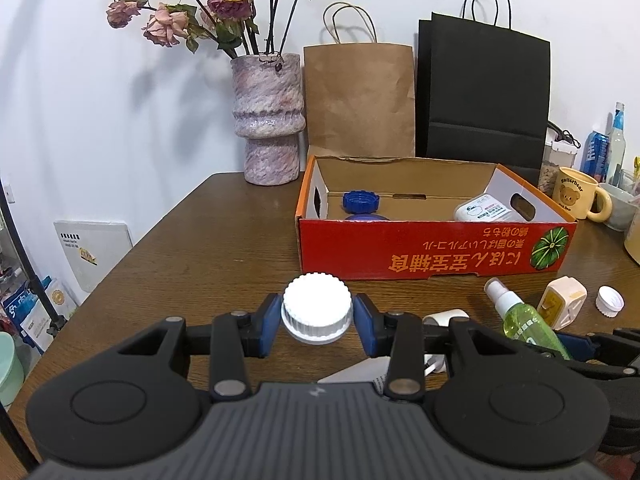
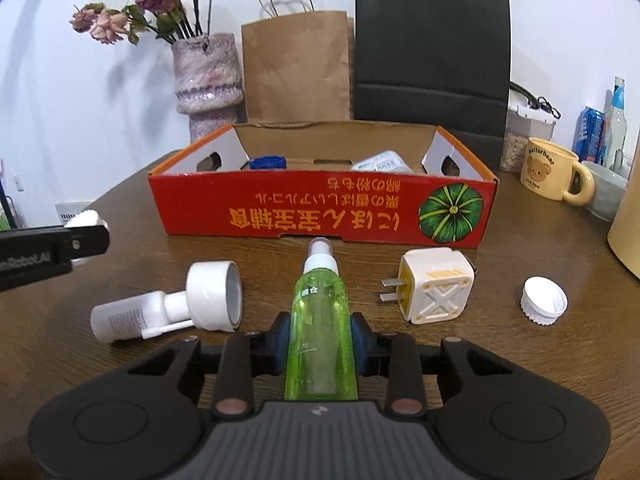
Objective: Organize rigid objects
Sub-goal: 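Lift the white cap with left tool while right tool grasps green spray bottle, then carry the white cap and green spray bottle over the box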
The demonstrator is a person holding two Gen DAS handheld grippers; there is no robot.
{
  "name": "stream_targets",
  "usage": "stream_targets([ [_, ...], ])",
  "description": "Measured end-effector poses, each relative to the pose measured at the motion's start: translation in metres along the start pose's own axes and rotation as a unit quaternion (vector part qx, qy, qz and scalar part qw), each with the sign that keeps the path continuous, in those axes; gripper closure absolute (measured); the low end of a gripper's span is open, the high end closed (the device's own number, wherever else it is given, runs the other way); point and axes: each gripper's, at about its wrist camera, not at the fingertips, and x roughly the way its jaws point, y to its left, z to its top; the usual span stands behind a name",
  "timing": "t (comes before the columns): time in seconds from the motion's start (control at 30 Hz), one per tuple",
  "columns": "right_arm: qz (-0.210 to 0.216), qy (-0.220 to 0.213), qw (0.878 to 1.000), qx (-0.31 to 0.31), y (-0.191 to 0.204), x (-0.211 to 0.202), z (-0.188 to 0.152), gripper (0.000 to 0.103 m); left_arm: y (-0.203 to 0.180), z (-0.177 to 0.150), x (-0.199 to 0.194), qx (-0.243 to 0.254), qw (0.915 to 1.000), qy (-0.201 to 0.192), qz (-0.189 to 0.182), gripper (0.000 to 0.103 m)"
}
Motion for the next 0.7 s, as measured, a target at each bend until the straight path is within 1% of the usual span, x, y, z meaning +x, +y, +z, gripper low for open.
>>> stream_targets([
  [0.27, 0.012, -0.034, 0.999, -0.004, 0.001, -0.019, 0.006, 0.073, -0.001, 0.003, -0.003, -0.003, 1.0000, -0.001, -0.002, 0.062],
  [0.53, 0.016, -0.063, 0.998, -0.011, 0.000, -0.032, 0.026, 0.073, -0.002, 0.016, -0.008, -0.006, 0.9999, -0.009, 0.000, 0.062],
  [0.7, 0.018, -0.076, 0.997, -0.014, 0.000, -0.032, 0.039, 0.073, -0.006, 0.028, -0.008, -0.003, 0.9998, -0.019, 0.002, 0.062],
])
